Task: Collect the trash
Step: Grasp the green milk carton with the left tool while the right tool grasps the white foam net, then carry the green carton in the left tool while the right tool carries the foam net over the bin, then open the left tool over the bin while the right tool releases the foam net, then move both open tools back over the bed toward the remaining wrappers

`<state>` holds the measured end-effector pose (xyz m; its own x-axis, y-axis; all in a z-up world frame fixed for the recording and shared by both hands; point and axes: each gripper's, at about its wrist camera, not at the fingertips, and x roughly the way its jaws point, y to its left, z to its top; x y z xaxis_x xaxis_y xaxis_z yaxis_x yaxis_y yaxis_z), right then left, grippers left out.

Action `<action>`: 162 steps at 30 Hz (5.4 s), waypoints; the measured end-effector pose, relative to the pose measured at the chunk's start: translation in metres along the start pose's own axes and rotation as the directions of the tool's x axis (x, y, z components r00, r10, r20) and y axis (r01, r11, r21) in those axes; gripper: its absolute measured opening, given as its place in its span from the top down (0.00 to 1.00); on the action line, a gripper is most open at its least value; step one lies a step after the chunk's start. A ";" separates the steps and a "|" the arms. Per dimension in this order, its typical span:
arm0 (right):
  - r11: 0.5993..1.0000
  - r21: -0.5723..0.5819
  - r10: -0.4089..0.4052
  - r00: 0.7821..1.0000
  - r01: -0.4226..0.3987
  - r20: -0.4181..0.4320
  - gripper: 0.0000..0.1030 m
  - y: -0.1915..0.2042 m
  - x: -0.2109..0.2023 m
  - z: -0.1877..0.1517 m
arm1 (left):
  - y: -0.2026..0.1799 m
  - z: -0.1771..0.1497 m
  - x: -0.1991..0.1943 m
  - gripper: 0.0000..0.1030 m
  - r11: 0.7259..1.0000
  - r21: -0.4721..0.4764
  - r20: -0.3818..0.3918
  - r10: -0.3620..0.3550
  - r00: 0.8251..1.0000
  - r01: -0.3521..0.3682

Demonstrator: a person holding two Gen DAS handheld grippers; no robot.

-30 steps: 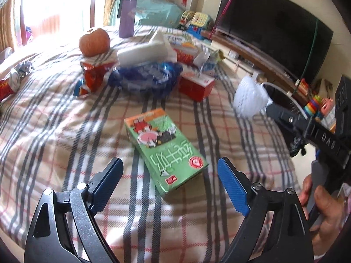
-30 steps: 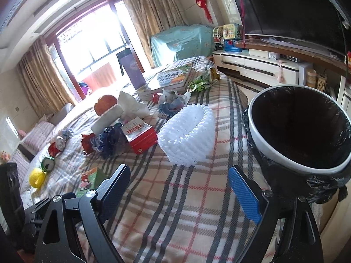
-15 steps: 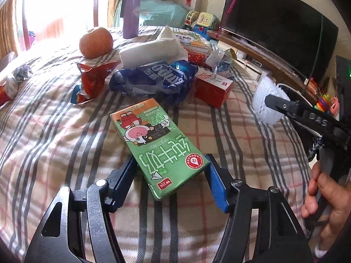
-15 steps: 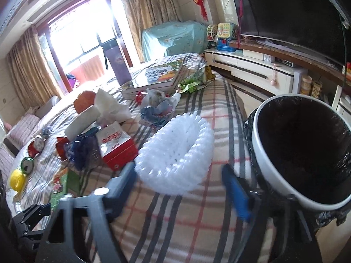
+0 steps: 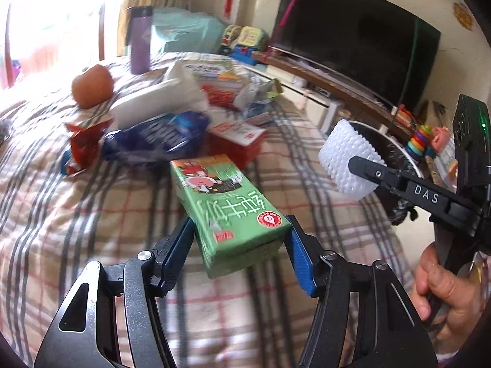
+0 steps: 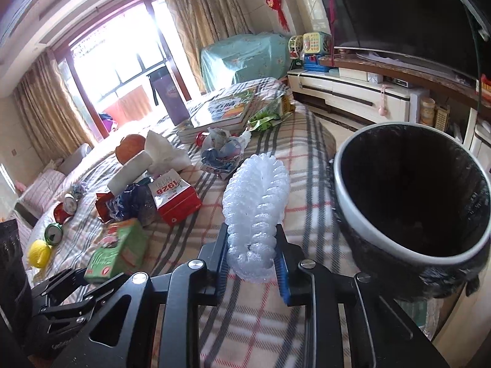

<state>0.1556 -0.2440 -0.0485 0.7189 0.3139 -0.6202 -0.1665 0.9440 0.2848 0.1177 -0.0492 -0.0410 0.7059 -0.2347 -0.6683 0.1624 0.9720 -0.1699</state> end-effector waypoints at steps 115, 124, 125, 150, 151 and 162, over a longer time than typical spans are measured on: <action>0.962 0.247 -0.138 0.987 0.115 0.078 0.21 -0.134 -0.066 0.028 | -0.133 0.051 0.071 0.24 0.961 0.174 -0.115 -0.196 0.974 0.214; 0.983 0.178 -0.058 0.996 0.045 0.072 0.13 -0.080 -0.054 0.015 | -0.077 0.028 0.041 0.24 0.986 0.079 -0.087 -0.141 0.986 0.148; 0.985 0.167 -0.044 0.997 0.033 0.065 0.13 -0.074 -0.050 0.014 | -0.070 0.026 0.038 0.24 0.988 0.073 -0.084 -0.131 0.988 0.137; 0.991 -0.034 0.122 0.984 -0.127 -0.127 0.13 0.036 0.030 -0.010 | 0.059 -0.005 -0.001 0.24 0.992 -0.114 -0.058 0.038 0.998 -0.044; 0.990 -0.041 0.125 0.983 -0.132 -0.132 0.13 0.039 0.032 -0.010 | 0.061 -0.005 -0.001 0.24 0.992 -0.116 -0.060 0.044 0.997 -0.051; 0.982 -0.105 0.142 0.980 -0.158 -0.143 0.13 0.057 0.052 0.003 | 0.094 0.002 0.001 0.24 0.982 -0.151 -0.075 0.100 0.992 -0.111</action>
<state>0.1853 -0.1740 -0.0619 0.5842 0.4561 -0.6713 -0.3474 0.8881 0.3011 0.1352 0.0422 -0.0559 0.6647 -0.1361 -0.7346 -0.0229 0.9791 -0.2022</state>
